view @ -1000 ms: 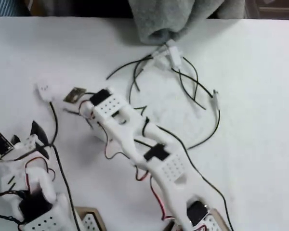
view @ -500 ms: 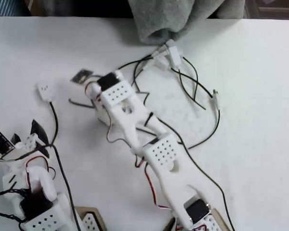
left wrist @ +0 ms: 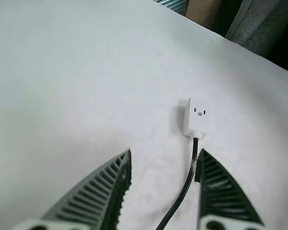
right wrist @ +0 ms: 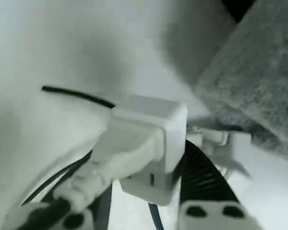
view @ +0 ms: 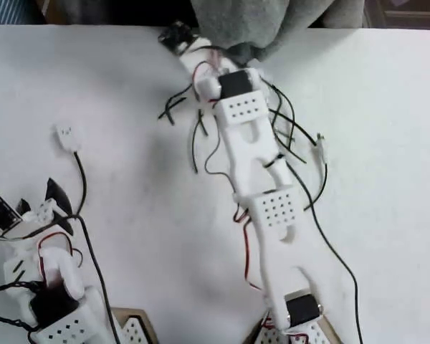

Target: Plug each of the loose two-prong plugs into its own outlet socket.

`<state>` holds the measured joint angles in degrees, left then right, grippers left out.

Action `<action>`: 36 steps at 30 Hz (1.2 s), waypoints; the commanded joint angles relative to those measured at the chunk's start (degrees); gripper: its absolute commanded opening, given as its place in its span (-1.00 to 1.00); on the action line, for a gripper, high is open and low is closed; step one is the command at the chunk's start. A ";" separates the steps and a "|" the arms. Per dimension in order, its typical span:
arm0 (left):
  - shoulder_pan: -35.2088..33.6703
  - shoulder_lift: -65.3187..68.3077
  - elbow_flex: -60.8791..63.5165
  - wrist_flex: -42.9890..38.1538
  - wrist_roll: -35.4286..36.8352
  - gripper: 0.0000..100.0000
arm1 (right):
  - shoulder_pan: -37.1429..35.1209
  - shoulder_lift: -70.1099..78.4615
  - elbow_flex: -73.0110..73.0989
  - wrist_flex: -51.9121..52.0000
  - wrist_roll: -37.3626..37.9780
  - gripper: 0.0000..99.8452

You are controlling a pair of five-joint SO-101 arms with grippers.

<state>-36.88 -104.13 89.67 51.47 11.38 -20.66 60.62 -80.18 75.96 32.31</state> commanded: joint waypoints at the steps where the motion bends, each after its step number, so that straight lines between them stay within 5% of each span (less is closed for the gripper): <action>1: -0.31 -0.40 -0.18 -1.23 0.70 -0.55 | 1.45 1.45 -1.85 -14.46 0.88 -0.74; 7: -0.22 -0.40 -0.09 -1.23 0.70 -0.55 | 3.47 10.42 -1.85 -30.55 1.05 -0.61; 15: 1.98 -0.40 0.62 -1.85 0.35 -0.55 | 6.64 13.05 -3.69 -31.96 1.58 -0.48; 22: 1.98 -0.40 1.14 -2.90 0.35 -0.55 | 11.38 6.55 -15.82 -19.38 -11.78 -0.38; 36: 2.33 -0.40 1.23 -2.73 0.26 -0.55 | 25.36 -18.24 -14.95 1.19 -12.13 -0.38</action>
<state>-35.03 -104.13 91.25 49.89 11.38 -0.44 51.38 -92.48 72.62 20.70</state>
